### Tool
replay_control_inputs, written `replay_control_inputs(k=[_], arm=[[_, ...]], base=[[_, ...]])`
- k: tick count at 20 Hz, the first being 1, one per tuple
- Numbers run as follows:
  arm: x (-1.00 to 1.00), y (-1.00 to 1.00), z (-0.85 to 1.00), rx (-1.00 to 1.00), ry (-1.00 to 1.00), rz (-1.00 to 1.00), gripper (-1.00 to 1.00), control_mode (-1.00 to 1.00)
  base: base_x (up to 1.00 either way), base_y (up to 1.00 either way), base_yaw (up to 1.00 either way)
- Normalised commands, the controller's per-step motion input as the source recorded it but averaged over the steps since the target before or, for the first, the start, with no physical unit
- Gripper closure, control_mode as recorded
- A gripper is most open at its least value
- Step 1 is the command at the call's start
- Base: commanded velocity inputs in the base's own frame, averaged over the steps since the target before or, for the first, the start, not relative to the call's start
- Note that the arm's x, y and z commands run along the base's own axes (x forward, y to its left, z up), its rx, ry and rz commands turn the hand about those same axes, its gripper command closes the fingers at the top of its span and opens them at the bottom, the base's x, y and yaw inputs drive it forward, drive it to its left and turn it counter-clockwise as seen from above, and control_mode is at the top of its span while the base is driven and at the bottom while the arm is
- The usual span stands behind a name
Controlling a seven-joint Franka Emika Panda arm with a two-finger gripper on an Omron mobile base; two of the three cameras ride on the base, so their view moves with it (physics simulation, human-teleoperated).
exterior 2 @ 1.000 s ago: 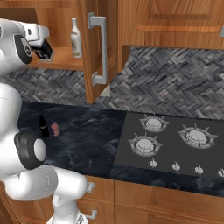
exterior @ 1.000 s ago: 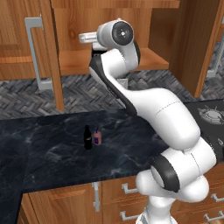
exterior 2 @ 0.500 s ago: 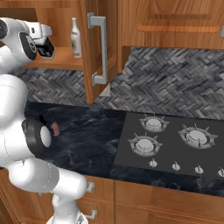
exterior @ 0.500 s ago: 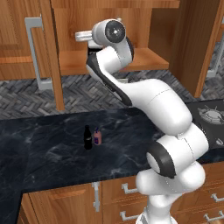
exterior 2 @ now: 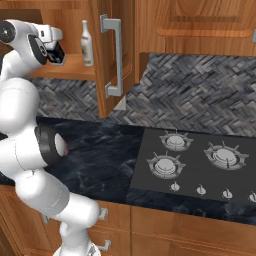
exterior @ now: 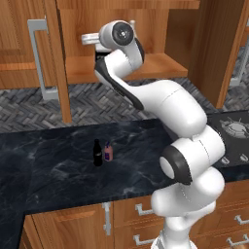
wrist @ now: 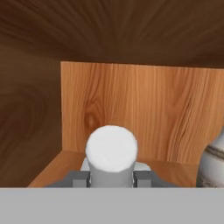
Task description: Sort all alcoholic drinks to one cabinet, and non-alcoholic drinks to the other.
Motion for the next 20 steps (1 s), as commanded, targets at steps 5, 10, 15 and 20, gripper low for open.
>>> replay_control_inputs(k=[5, 10, 15, 20], arm=[[0.37, 0.09, -0.12, 0.00, 0.00, 0.00, 1.00, -1.00], [0.36, 0.10, -0.10, 0.00, 0.00, 0.00, 1.00, -1.00], [0.28, 0.04, -0.15, -0.01, 0.09, 0.00, 1.00, -1.00], [0.20, 0.01, -0.28, -0.03, 0.10, 0.00, 1.00, -1.00]], base=[[0.00, 0.00, 0.00], [0.00, 0.00, 0.00], [0.00, 0.00, 0.00], [0.00, 0.00, 0.00]])
